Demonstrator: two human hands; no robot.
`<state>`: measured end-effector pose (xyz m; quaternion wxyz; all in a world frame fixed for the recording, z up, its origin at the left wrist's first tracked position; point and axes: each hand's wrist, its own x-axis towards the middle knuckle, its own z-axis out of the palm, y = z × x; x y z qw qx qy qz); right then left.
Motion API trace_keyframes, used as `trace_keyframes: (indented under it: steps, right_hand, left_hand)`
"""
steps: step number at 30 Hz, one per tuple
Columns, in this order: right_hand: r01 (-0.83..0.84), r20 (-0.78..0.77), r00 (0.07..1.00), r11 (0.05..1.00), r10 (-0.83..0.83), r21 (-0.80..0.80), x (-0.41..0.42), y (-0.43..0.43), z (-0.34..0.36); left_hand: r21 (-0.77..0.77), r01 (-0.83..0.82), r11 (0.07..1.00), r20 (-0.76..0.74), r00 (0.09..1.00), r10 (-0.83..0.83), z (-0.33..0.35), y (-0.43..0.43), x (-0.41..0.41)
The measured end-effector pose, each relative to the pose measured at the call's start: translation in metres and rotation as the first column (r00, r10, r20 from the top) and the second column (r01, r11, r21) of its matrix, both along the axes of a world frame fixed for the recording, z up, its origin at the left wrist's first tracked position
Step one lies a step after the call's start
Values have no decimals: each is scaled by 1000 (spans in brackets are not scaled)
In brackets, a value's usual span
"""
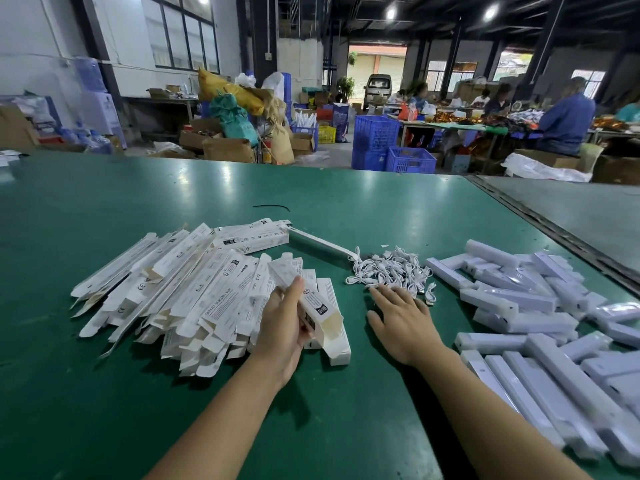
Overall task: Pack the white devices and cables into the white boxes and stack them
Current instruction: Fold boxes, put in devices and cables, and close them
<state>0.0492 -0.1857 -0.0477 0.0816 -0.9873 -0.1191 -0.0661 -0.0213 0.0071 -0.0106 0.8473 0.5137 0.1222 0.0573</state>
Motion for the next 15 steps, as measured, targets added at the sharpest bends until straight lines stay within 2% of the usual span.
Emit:
trace_keyframes:
  steps: [2,5,8,15]
  right_hand:
    - [-6,109,994,1000,9,-28,-7,0,1]
    - [-120,136,985,990,109,78,-17,0,-3]
    - [-193,184,968,974,169,121,-20,-2,-3]
    - [-223,-100,967,968,234,114,-8,-6,10]
  left_hand:
    - [7,1,1000,2,1000,-1,-1,1,1]
    - [-1,16,1000,8,1000,-16,-1,2,1]
    - [8,23,1000,4,1000,-23,-1,1,1]
    - [18,18,1000,-4,1000,-18,1,0,0]
